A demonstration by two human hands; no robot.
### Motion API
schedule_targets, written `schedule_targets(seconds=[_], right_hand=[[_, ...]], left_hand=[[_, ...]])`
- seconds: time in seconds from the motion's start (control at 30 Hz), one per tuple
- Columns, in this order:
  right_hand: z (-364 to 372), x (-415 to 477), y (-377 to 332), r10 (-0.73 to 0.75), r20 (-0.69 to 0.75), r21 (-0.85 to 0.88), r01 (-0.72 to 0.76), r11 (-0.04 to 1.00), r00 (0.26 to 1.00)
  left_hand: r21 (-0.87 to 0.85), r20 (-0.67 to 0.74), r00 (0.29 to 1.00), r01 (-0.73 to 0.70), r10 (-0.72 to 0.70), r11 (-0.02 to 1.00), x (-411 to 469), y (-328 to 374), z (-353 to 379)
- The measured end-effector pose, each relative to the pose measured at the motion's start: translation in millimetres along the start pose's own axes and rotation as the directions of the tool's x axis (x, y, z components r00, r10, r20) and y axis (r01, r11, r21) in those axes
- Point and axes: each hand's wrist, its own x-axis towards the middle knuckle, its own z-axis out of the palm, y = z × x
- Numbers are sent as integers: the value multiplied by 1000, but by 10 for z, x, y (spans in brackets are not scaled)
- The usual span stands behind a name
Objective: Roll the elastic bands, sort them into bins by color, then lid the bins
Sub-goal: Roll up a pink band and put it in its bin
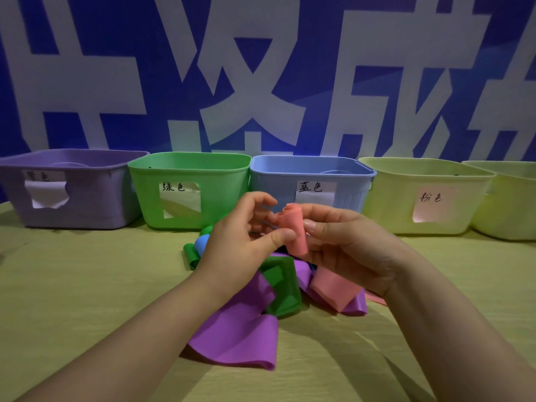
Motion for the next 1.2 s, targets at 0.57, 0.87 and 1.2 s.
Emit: schedule_targets(seconds=[0.57, 0.87, 1.2], right_hand=[[187, 70, 46, -205, -269, -318, 114, 941, 941], [126, 13, -61, -464, -263, -661, 192, 725, 846], [-491, -172, -544, -468, -581, -421, 246, 873, 666]], left_hand=[[-223, -14, 998, 50, -54, 974, -14, 58, 56], [-32, 27, 999, -24, 25, 999, 133, 180, 172], [-230, 151, 987, -15, 51, 973, 669, 418, 899]])
